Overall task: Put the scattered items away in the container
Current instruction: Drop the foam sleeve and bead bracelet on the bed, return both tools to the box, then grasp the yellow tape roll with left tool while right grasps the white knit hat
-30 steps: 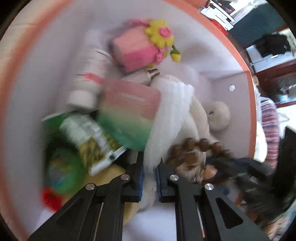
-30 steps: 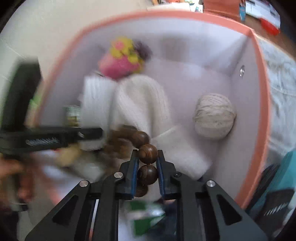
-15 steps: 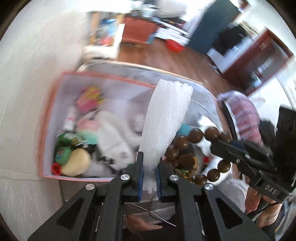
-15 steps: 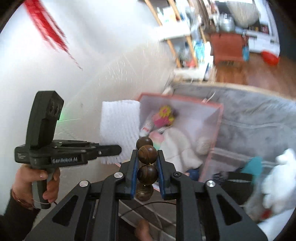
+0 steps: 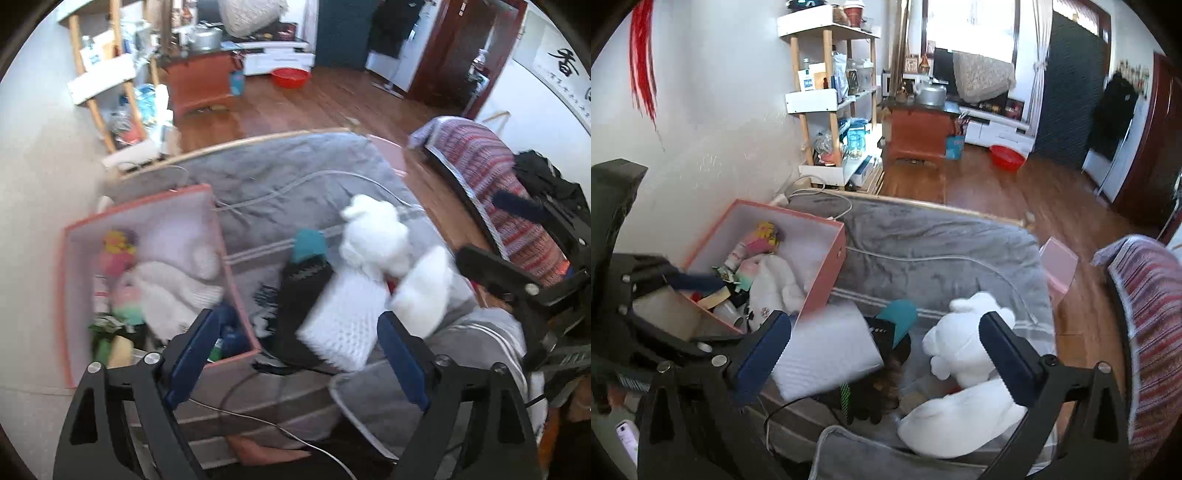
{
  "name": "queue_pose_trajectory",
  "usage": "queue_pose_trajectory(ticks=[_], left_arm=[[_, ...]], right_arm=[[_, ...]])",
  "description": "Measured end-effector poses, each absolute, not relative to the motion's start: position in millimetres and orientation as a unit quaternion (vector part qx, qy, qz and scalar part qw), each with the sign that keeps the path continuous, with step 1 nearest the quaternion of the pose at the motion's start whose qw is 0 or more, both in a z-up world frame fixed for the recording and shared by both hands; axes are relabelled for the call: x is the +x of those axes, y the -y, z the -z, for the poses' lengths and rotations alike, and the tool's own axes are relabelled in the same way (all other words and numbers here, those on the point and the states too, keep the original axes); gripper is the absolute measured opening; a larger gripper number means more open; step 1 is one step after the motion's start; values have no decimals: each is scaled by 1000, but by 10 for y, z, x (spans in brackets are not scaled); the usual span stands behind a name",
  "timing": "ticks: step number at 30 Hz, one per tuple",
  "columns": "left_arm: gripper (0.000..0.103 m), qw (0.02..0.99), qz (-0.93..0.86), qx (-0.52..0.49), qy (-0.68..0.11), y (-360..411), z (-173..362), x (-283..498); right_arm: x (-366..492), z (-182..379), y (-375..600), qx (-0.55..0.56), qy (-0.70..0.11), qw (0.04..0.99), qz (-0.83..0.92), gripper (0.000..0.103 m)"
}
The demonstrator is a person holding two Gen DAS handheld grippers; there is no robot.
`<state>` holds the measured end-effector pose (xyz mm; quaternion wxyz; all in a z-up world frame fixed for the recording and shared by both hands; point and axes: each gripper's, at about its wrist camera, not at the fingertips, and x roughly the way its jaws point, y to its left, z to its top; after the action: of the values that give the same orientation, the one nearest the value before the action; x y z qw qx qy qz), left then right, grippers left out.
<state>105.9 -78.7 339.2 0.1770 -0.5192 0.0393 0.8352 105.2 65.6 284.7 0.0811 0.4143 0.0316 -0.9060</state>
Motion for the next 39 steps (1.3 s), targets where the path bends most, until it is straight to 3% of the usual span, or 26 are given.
queue_pose_trajectory(ticks=[6, 13, 24, 28, 36, 39], left_arm=[[88, 96, -841, -531, -43, 1641, -3071, 845], [88, 22, -803, -595, -1, 2689, -2251, 629], [88, 6, -749, -663, -13, 3094, -1251, 330], [88, 7, -730, -683, -24, 3139, -1019, 158], [89, 4, -691, -718, -83, 3116, -707, -128], [89, 6, -692, -716, -93, 3105, -681, -143]], right_arm=[[881, -2613, -566, 436, -8, 97, 895, 102], [416, -1998, 43, 485, 26, 166, 858, 102], [-280, -789, 1142, 584, 48, 230, 777, 102], [-468, -398, 1377, 616, 19, 220, 756, 103], [-641, -172, 1910, 611, -131, 203, 754, 102], [-654, -83, 1970, 624, -126, 227, 737, 102]])
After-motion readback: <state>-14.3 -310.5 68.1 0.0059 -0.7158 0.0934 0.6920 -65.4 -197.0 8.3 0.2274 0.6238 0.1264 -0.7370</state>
